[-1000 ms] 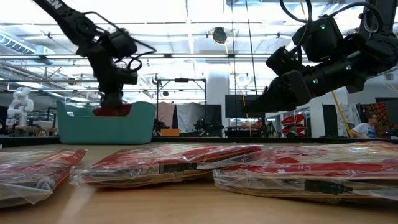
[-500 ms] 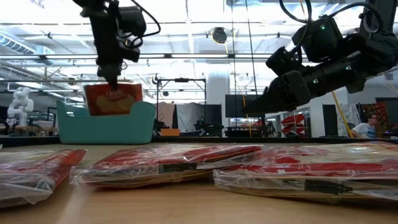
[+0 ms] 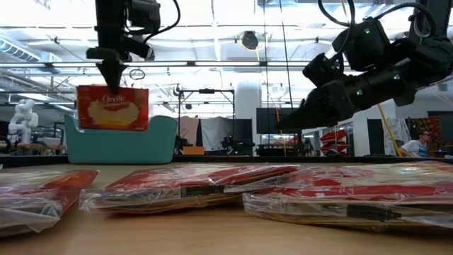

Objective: Sort popcorn bags into baskets
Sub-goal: Put the red popcorn bag into the green bin

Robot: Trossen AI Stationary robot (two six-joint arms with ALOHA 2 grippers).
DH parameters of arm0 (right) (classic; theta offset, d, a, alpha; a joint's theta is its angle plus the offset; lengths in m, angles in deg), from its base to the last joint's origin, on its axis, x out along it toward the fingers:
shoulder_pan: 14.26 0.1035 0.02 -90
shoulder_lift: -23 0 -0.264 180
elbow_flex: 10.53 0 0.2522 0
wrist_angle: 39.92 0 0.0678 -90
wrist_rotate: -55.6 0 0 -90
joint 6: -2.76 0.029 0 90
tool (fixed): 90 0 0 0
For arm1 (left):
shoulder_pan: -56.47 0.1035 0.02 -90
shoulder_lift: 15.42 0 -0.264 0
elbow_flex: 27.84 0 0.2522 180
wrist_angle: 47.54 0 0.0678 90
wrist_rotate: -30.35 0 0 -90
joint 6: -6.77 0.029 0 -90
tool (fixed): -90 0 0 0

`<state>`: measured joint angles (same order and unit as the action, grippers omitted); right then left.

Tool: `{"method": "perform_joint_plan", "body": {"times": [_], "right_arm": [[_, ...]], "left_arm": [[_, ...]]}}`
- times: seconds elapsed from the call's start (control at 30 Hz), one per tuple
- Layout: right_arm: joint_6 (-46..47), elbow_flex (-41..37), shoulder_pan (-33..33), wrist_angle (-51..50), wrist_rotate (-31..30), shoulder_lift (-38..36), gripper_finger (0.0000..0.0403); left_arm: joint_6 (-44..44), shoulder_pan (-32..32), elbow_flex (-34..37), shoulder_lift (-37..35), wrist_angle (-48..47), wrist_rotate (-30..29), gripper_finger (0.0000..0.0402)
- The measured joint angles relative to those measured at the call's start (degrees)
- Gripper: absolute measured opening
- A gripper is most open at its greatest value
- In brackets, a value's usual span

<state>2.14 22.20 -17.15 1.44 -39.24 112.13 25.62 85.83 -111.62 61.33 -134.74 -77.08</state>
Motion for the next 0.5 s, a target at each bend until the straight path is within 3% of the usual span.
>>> {"method": "perform_joint_plan", "body": {"times": [0.3,0.5], "right_arm": [[1.03,0.00,0.04,-0.07,0.89,0.01,0.0155],[0.99,0.00,0.04,-0.07,0.72,0.01,0.0155]], "left_arm": [[12.15,7.25,0.02,0.01,3.29,3.79,0.0010],[16.62,14.04,0.03,0.14,3.03,16.44,0.0010]]}}
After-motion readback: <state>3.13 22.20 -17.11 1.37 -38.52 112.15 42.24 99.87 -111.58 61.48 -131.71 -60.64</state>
